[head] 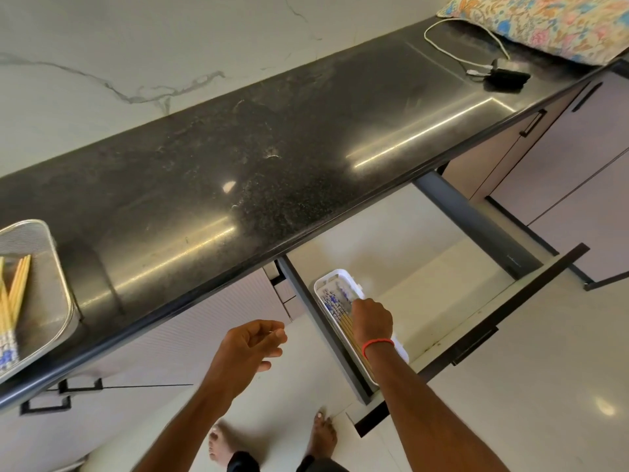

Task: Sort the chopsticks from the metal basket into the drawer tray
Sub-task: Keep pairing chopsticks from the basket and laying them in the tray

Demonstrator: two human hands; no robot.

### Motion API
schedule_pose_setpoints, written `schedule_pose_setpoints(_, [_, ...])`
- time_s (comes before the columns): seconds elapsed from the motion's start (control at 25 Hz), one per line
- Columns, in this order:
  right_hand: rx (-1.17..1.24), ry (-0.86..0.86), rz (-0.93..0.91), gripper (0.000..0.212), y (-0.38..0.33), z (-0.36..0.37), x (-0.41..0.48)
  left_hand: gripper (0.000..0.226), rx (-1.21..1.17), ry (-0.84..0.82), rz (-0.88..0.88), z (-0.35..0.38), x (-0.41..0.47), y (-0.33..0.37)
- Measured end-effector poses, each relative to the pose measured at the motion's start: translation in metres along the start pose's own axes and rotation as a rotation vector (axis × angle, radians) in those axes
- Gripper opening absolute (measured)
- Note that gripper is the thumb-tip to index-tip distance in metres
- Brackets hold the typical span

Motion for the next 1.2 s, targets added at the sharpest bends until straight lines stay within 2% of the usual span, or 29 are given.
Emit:
schedule_pose_setpoints(0.16, [-0.058,-0.055,-0.025,0.025,0.007,0.018,-0.007,0.015,0.0,0.014,-0.01,-0.004,-0.003,-0.003])
schedule_pose_setpoints(0.48, [-0.005,-0.071,-0.028,0.023,0.018,0.015,-0.022,0.013,0.007,-0.013,0.011,0.002,-0.005,0.006])
schedule_pose_setpoints(0.8, [0.105,-0.101,0.063,0.026,0.021,0.01,-0.037,0.012,0.073,-0.055,0.058,0.003,0.002,0.021])
schedule_pose_setpoints(1.0, [0.135,0.03,0.087,0.025,0.008,-0.02,-0.043,0.01,0.034,-0.022,0.128,-0.033,-0.004,0.033])
schedule_pose_setpoints(1.2, [0.242,0.165,-0.015,0.031,-0.046,-0.076,-0.047,0.016,-0.045,0.082,0.191,-0.091,-0.014,0.045])
Point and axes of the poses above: each hand's wrist, its own x-axis towards the middle knuckle, its own z-axis out of the palm, y = z × x, the point moved 4 cm from there along x, towards the middle knuckle, and after that the axes turned 3 degrees about x, right-handed, at the moved point
